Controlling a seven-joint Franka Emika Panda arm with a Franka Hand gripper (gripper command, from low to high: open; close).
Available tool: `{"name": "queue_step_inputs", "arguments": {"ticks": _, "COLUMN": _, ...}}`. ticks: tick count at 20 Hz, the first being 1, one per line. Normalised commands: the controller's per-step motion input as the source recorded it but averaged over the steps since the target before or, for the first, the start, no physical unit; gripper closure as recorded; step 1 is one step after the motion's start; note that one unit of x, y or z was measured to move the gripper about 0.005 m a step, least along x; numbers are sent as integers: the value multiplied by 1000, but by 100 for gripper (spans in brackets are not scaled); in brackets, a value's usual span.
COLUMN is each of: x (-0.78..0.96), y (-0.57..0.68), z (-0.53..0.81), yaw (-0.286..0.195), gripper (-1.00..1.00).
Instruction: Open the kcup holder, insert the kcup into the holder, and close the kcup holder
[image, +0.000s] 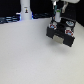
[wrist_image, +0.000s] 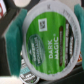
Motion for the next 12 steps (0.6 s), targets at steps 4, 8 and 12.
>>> {"name": "queue_step_inputs", "arguments": {"ticks": 4, "x": 136, "y": 493, "z": -95, "yaw": 24, "gripper": 100}}
{"name": "queue_step_inputs", "arguments": {"ticks": 8, "x": 199, "y": 359, "z": -60, "yaw": 4, "gripper": 100}}
{"name": "queue_step_inputs", "arguments": {"ticks": 12, "x": 163, "y": 41, "z": -102, "yaw": -21, "gripper": 100}}
